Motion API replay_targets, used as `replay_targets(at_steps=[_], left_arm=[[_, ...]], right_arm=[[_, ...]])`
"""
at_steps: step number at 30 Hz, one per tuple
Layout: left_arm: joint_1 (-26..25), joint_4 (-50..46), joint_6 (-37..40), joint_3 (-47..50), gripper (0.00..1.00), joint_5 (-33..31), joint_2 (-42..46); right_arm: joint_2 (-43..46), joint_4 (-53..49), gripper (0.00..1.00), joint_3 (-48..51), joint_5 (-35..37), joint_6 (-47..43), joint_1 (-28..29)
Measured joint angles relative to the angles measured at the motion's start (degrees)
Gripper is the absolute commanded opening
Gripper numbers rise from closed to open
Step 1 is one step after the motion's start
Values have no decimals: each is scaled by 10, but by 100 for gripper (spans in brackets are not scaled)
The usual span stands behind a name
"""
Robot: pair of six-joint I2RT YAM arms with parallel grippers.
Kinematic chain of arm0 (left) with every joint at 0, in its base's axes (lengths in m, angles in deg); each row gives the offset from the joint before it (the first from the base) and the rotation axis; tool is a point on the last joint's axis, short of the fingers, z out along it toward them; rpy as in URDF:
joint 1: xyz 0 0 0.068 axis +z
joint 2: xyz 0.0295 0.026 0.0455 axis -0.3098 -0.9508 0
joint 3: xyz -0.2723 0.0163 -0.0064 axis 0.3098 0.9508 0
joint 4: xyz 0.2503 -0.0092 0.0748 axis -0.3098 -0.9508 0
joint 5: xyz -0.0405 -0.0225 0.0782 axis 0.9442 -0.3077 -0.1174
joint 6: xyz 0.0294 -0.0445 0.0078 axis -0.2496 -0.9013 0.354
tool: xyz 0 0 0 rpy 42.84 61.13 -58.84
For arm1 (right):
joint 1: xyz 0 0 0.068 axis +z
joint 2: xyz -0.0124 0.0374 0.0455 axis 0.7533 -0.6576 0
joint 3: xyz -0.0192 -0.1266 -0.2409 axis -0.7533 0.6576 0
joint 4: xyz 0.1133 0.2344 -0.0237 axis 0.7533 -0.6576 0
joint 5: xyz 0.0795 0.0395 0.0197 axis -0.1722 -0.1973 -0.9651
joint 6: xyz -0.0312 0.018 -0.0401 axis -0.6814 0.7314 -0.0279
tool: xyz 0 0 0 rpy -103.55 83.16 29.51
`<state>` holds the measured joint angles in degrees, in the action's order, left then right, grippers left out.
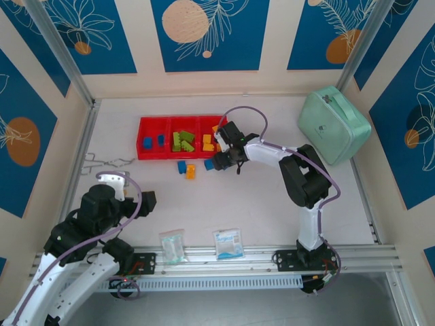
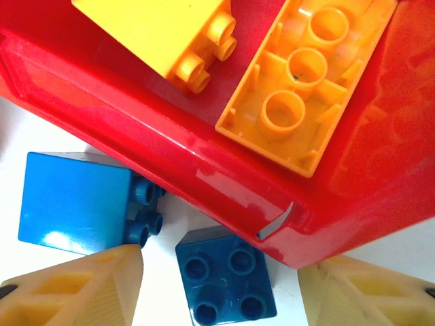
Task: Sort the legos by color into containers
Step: Pick up the lego from the center of the table.
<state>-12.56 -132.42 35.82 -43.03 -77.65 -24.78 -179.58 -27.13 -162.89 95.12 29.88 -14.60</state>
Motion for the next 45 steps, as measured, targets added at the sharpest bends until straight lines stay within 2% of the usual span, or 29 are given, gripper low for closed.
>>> replay_targets(at_steps=[8,16,20,23,28,39,45], left_arm=[[0,0,0,0,99,0,0],[0,1,0,0,99,0,0],[0,4,0,0,99,0,0],[0,4,0,0,99,0,0],[0,7,3,0,99,0,0],[0,9,10,0,100,0,16],[0,11,10,1,99,-12,80]], right_arm=[[0,7,61,7,-3,19,1],[-3,2,48,7,-7,24,2],[-17,-17,48,6,3,23,2],[-16,-21,52,6,8,23,0],[-16,-22,50,5,7,23,0],[-28,-76,33,-28,21,11,18],[17,-133,28,-26,-21,29,32]])
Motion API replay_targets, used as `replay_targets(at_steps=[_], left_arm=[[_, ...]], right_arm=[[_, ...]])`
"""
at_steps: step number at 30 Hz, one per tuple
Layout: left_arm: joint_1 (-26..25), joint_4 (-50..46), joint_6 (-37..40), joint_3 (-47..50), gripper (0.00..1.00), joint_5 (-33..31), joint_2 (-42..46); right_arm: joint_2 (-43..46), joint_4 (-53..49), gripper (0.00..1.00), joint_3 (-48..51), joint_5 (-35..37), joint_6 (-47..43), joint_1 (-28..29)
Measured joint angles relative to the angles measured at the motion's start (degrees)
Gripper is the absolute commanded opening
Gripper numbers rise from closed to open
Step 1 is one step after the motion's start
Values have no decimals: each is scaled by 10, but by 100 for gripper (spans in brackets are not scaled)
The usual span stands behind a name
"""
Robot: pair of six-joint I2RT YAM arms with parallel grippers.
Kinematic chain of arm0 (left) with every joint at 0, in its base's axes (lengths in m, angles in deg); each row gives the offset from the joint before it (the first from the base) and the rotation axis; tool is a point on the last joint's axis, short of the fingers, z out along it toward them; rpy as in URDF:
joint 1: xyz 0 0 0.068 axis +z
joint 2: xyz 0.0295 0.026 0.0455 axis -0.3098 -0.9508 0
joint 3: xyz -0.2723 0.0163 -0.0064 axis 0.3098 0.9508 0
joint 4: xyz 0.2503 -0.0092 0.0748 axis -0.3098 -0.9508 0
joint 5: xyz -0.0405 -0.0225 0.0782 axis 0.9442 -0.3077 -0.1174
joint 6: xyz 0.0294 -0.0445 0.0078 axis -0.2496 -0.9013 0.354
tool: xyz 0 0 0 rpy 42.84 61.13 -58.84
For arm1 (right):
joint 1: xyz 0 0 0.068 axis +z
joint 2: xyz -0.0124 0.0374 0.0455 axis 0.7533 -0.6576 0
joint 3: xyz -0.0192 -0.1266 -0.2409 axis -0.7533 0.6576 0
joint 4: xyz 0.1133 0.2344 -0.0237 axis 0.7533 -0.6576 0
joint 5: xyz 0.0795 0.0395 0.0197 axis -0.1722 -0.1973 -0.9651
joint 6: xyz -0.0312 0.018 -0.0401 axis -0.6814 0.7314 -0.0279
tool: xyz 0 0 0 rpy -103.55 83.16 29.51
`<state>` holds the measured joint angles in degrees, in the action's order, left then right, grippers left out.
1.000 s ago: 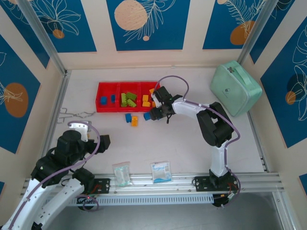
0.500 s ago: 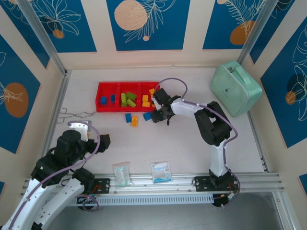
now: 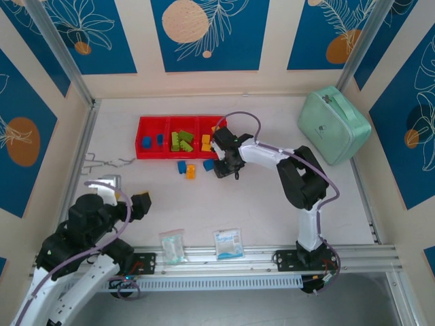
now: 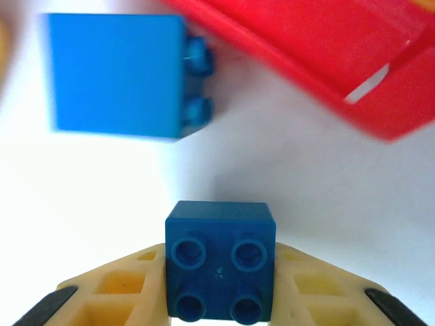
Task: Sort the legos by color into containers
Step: Pick up the lego from the center of the table, then place the lego in the container.
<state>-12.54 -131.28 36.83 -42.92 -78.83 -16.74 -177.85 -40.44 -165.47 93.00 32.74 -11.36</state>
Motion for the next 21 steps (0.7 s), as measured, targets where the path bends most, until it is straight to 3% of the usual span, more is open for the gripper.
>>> replay_targets(at_steps=[5,9,14,21], left_arm=[[0,1,0,0,99,-12,24],[0,1,-2,0,99,-19,24],[0,-1,-6,0,99,-33,24],[0,-2,-11,0,99,-37,24]], right_arm=[[75,10,27,-24,-75,32,4],[49,70,27,-120,-131,66,13],[-77,155,28,-276,-172,103,38],[-330,140,28,-596,-205,126,58]])
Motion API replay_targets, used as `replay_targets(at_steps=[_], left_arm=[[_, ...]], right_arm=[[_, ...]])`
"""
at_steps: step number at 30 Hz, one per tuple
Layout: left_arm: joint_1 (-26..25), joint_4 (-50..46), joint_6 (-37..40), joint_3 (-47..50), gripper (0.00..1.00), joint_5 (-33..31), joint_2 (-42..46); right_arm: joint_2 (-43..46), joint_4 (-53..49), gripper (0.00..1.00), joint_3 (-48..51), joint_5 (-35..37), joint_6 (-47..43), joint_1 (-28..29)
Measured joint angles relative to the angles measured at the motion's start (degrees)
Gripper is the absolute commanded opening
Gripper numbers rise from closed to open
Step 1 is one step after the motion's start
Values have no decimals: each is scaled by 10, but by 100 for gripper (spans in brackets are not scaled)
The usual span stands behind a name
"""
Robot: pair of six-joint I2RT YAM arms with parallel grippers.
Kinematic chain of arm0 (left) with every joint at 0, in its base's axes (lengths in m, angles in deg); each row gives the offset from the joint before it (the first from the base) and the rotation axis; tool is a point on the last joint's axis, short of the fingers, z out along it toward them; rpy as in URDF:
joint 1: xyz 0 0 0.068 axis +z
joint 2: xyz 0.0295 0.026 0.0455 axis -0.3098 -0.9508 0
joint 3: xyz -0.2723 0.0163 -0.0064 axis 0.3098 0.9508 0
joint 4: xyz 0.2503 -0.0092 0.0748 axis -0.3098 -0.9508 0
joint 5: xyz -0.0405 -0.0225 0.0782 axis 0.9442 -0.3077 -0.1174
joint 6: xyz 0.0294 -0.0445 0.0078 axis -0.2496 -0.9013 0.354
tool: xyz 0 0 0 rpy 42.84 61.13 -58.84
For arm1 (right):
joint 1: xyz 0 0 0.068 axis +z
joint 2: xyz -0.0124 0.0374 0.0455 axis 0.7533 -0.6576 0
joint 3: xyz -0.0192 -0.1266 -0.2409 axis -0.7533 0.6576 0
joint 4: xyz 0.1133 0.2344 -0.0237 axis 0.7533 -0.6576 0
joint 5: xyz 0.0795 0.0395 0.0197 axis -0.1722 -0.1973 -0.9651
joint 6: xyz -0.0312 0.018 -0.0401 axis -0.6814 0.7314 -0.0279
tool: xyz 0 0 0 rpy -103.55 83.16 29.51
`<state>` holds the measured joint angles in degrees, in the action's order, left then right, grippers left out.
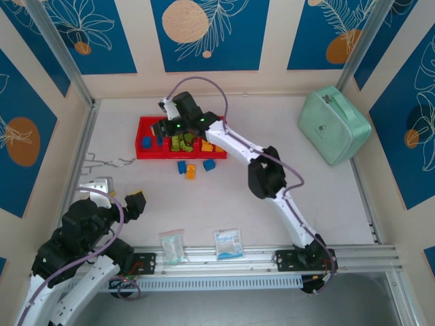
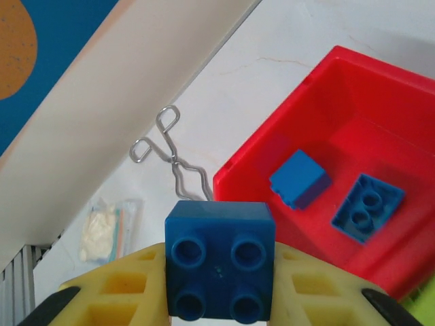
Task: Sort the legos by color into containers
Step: Place the lego in the container.
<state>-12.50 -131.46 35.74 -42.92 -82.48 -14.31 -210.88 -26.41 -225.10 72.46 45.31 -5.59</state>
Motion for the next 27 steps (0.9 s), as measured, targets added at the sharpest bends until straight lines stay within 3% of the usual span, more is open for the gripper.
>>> replay_targets(at_steps=[3,5,9,14,16,22,27], left_arm=[[0,-1,0,0,99,0,0],[0,-1,0,0,99,0,0],[0,-2,0,0,99,0,0],[0,-1,0,0,100,0,1],[0,-1,0,0,99,0,1],[0,-1,-7,-1,99,6,-51],[0,52,-37,22,99,79,-205]], right_arm=[[-88,-16,32,-121,-11,12,0],[-117,-19,44,-154,-13,24,0],[-131,-21,67,-156,-37,59,-5],[-127,-27,78,-162,-50,66,-7],[-117,-39,88,-156,-51,67,-8],[5,-93,93,-57,-24,41,-13],[228,-104,97,158,50,24,-32]])
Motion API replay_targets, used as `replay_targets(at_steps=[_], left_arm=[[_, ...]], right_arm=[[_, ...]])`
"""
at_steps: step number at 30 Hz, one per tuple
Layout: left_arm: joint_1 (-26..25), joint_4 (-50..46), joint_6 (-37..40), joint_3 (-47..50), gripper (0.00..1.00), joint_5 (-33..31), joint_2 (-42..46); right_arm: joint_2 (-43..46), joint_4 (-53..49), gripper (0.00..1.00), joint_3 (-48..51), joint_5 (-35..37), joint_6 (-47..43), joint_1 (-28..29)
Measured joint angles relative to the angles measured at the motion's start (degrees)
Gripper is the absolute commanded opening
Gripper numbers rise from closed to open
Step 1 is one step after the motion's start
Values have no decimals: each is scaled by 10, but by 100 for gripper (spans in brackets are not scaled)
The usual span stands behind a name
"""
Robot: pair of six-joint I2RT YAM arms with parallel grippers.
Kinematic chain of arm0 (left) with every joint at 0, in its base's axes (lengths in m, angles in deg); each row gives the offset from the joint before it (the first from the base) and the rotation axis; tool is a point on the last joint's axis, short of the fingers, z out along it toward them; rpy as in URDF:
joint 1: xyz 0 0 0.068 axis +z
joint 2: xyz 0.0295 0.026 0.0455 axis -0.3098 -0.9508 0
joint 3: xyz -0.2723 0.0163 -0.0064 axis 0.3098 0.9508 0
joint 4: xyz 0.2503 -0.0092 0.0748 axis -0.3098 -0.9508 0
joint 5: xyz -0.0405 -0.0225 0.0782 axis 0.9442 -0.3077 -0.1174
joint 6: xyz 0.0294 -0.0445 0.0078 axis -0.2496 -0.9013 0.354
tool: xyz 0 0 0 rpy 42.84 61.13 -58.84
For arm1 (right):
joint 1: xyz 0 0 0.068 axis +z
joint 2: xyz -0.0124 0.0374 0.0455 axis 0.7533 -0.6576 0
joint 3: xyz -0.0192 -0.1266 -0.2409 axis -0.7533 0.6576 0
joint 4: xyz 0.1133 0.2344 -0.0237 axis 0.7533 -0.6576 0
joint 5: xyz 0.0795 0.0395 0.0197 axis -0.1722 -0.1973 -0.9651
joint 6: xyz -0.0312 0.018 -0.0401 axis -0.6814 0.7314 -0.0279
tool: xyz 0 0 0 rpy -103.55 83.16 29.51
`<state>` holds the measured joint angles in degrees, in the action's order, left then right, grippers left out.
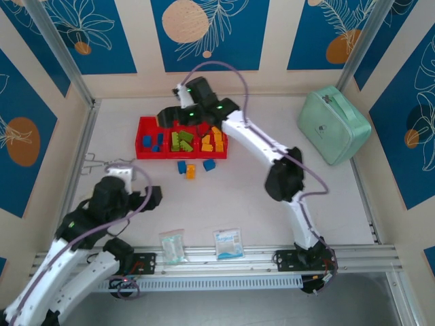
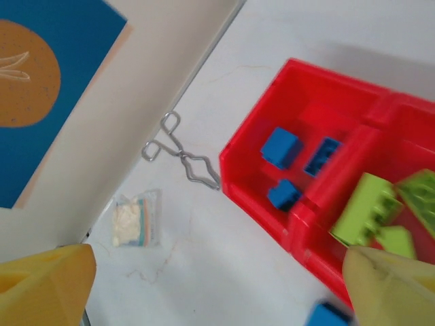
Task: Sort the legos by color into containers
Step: Place the lego in the container, then pick up the lego from the center of the table.
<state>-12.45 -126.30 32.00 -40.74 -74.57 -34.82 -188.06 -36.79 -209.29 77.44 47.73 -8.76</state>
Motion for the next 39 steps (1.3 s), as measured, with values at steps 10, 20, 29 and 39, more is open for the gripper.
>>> replay_targets(at_steps=[10,20,29,39], left_arm=[[-40,111,-34,-7,98,23,-278],[-19,152,-54,-188,78,-42,-565],[24,185,-68,-229,64,-41,-675],[29,216,-68,-253,54,-41,-720]], right_arm=[[399,71,97,495,72,17,-136],[505,78,96,668,68,21,-167],[517,80,95,669,54,19,-167],[517,79,93,680,47,17,-158]])
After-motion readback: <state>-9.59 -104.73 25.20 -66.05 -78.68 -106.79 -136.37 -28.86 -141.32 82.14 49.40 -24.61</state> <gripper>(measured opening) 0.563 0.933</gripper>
